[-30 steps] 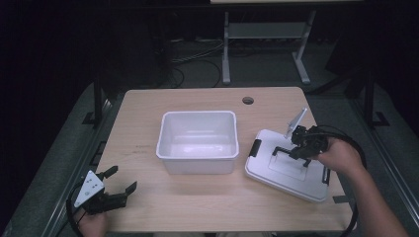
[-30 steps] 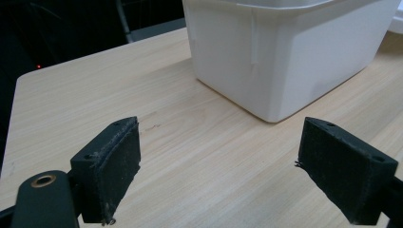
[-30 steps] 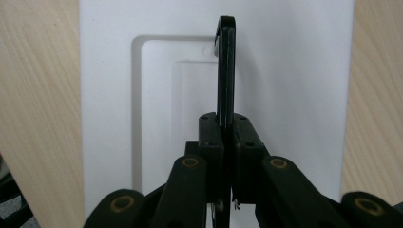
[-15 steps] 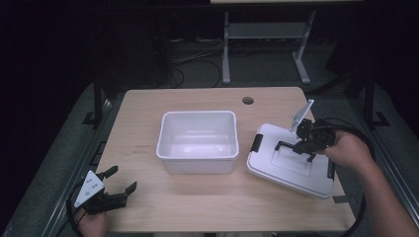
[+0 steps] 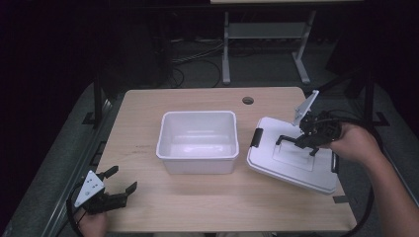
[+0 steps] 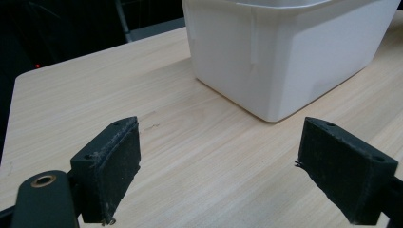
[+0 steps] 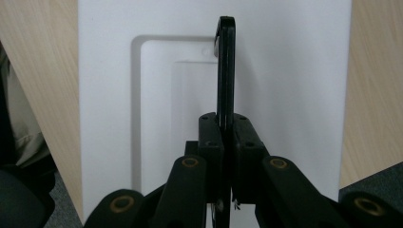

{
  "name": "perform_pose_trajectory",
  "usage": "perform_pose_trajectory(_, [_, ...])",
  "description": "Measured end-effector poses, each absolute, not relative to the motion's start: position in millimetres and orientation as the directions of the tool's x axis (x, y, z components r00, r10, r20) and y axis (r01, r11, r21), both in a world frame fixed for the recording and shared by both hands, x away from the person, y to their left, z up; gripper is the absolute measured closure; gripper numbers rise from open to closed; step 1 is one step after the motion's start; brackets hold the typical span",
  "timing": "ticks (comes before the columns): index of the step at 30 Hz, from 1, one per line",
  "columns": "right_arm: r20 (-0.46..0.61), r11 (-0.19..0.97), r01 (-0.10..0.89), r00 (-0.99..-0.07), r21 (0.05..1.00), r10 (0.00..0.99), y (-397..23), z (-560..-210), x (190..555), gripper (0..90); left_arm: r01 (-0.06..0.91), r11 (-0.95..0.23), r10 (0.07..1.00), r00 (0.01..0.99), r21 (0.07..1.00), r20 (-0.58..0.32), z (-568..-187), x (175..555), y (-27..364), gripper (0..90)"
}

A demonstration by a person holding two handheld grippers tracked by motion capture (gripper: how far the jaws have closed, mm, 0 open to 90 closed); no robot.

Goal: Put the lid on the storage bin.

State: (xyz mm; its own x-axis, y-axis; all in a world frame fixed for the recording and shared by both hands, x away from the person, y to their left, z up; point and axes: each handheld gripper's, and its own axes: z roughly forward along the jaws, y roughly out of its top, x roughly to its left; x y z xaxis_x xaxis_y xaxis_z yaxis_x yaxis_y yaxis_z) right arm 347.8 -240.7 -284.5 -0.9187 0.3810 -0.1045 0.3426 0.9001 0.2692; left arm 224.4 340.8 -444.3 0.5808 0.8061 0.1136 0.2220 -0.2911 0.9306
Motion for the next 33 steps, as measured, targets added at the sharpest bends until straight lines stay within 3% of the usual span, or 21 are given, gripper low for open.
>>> perform_pose_trajectory(17, [-0.130, 0.919, 0.280, -0.937, 0.277, 0.325, -221.4, -242.7, 344.9, 84.5, 0.221, -0.280, 0.810, 0.577, 0.934, 0.106, -443.9, 223.8, 341.7, 13.5])
perform_pose_trajectory(33, [-0.159, 0.940, 0.179, -0.960, 0.290, 0.232, -173.5, -220.1, 354.5, 84.4, 0.218, -0.281, 0.807, 0.580, 0.935, 0.107, -443.8, 224.4, 342.5, 13.5])
